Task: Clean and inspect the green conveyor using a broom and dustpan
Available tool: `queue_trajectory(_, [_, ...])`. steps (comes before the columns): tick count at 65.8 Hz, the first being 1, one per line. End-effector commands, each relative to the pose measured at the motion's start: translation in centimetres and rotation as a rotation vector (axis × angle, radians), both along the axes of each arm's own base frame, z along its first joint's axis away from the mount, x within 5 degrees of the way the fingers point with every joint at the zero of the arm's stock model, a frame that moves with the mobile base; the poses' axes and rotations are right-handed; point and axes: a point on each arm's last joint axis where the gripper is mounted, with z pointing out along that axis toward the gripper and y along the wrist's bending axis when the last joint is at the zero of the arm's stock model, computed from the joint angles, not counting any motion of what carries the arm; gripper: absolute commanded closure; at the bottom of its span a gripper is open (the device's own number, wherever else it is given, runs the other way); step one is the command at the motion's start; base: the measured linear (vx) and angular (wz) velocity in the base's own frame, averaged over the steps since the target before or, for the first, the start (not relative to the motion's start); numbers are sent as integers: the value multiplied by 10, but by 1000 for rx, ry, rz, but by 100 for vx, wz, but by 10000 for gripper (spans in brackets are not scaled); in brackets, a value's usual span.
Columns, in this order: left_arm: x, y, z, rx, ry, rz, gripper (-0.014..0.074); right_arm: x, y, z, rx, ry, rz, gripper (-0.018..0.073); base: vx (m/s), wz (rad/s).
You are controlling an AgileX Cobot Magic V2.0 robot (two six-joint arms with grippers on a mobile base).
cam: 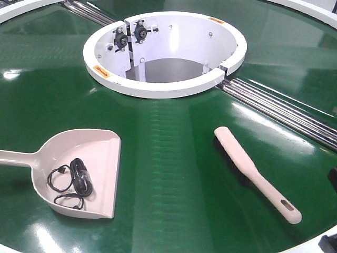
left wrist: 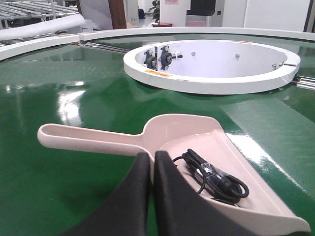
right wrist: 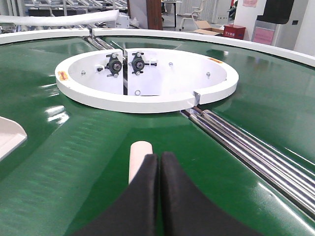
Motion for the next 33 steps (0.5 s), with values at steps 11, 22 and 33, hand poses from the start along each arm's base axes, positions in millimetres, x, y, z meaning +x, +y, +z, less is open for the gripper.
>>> queue_trajectory(11, [0, 0, 4, -18, -74, 1, 603, 1, 0, 16, 17, -92, 0, 568, 0, 0])
queue_trajectory(22, [0, 0, 4, -18, -74, 1, 603, 1, 0, 16, 17, -92, 0, 568, 0, 0])
queue_trajectory(33, [0, 0, 4, -18, -74, 1, 603, 1, 0, 16, 17, -92, 0, 568, 0, 0])
